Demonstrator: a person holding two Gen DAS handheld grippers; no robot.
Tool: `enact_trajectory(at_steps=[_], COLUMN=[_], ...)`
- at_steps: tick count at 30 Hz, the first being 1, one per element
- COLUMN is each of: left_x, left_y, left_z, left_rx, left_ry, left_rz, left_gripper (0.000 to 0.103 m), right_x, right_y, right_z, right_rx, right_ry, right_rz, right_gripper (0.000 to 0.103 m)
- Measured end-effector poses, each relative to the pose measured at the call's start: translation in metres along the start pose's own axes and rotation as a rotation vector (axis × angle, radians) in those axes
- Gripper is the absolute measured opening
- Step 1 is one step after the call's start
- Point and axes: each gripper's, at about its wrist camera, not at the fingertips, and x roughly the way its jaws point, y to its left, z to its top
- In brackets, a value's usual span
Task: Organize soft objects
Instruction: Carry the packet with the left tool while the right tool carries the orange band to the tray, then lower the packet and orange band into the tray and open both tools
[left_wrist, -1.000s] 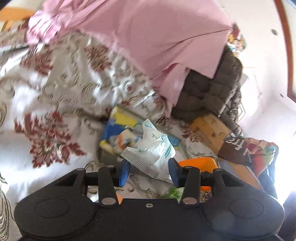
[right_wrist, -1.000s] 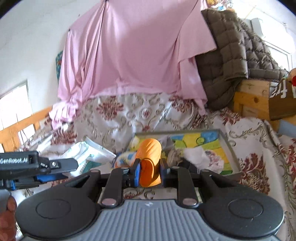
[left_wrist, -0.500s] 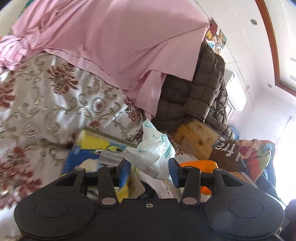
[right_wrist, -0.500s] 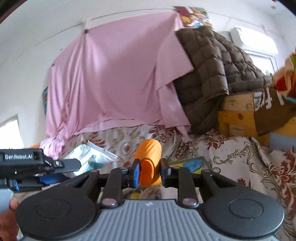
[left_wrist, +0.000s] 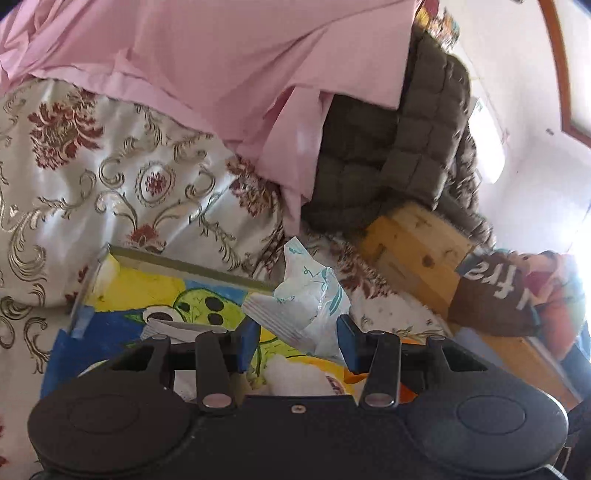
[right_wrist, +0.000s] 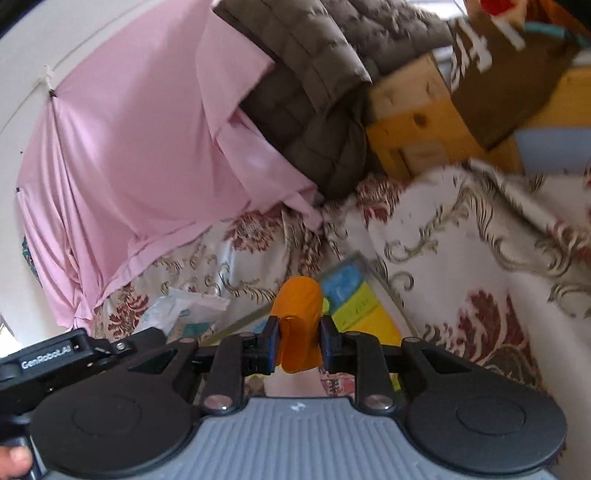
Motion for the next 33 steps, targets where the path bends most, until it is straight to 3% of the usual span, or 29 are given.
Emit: enact_trajectory(at_steps=[7,16,33], left_x=[0.036,0.057,0.045], left_y=[-0.006,-0.014,-0.019], left_z=[-0.008,-0.025,-0.033], left_rx=[0.045,0.146,0.17], left_ry=[0.105,0.204,0.196], left_rz=[0.076,0.158,0.182], left_gripper=[0.048,0.049,0.061], right_x=[0.022,0.025,0.019], right_y=[-0.001,-0.009,-0.007], right_z=[-0.007,-0.003,0.0], right_rx=[-0.019,0.008,-0.061], right_ry=[0.117,0.151,0.139], right_rz=[-0.034,-0.063,-0.071], right_gripper=[0.028,0.042,0.063])
